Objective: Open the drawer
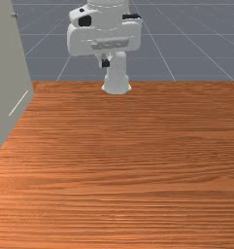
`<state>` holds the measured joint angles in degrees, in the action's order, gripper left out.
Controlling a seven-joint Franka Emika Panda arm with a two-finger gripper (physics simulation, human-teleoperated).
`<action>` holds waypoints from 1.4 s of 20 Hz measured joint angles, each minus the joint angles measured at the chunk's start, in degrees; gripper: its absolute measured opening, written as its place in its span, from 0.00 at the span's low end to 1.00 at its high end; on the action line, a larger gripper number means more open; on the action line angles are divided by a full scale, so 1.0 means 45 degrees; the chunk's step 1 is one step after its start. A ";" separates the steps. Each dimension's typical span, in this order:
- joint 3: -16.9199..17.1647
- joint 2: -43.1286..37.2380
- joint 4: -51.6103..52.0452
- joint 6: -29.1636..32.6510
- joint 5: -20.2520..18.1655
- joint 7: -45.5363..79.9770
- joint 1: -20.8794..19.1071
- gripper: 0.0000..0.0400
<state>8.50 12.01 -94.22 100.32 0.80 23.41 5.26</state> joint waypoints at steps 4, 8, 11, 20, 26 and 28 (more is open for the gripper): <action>0.0344 0.0277 0.0472 -0.0875 -0.0387 0.4039 0.0161 0.01; 0.0374 0.0251 0.0516 -0.1652 -0.0419 0.4605 0.0207 0.00; 0.0424 -0.0110 0.0644 -0.2598 -0.0320 0.4708 0.0212 0.00; 0.1045 -0.0889 0.5522 -0.4574 0.0471 0.5149 -0.0182 0.00; 0.2308 -0.0179 0.8397 -0.5368 0.1172 0.5216 -0.1602 0.92; 0.2560 -0.0097 0.8537 -0.5361 0.1266 0.5156 -0.1935 0.97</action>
<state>20.01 11.57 -55.80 76.20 6.50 46.61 -3.45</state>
